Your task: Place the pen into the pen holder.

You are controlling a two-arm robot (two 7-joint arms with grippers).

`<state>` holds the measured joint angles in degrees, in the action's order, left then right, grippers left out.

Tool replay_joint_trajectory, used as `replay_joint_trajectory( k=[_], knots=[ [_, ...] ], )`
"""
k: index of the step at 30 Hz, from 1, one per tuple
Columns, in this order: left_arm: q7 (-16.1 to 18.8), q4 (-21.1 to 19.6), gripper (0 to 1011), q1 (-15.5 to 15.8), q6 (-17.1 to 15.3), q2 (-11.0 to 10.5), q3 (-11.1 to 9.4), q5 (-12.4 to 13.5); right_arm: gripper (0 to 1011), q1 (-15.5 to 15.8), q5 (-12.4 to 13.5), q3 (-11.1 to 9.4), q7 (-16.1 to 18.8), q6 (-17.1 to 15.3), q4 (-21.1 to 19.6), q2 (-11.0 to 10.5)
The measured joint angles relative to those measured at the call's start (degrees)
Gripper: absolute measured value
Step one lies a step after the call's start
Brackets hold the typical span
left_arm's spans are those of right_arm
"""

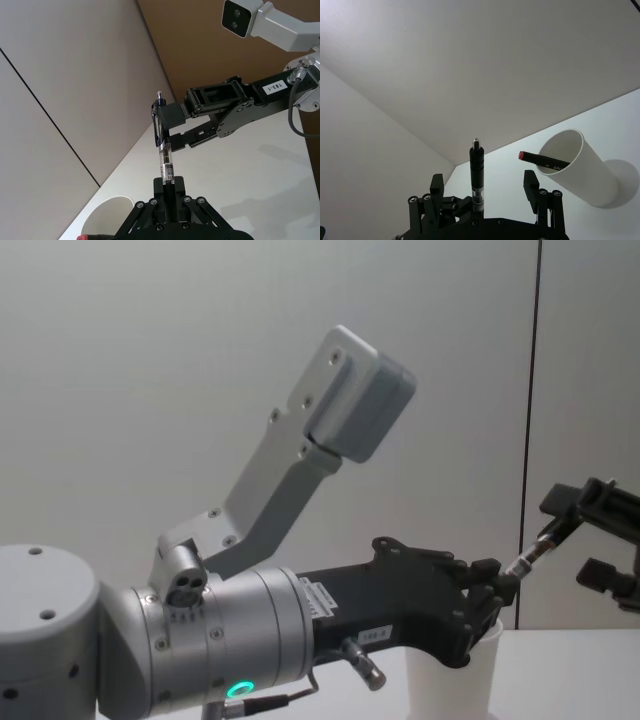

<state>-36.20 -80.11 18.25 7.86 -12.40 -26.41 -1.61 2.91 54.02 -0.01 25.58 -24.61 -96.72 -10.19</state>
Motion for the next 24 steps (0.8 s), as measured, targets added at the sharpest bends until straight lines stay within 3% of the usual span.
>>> replay_joint_trajectory(
  k=[19,24],
  knots=[
    [0.0,0.0,127,0.0,0.0,0.0,0.0,0.0,1002,0.1,2.4,1.1,-1.8,1.9,-0.6,-0.2],
    [0.0,0.0,126,0.0,0.0,0.0,0.0,0.0,908,0.2,2.4,1.3,-2.2,2.6,-0.8,-0.3]
  ],
)
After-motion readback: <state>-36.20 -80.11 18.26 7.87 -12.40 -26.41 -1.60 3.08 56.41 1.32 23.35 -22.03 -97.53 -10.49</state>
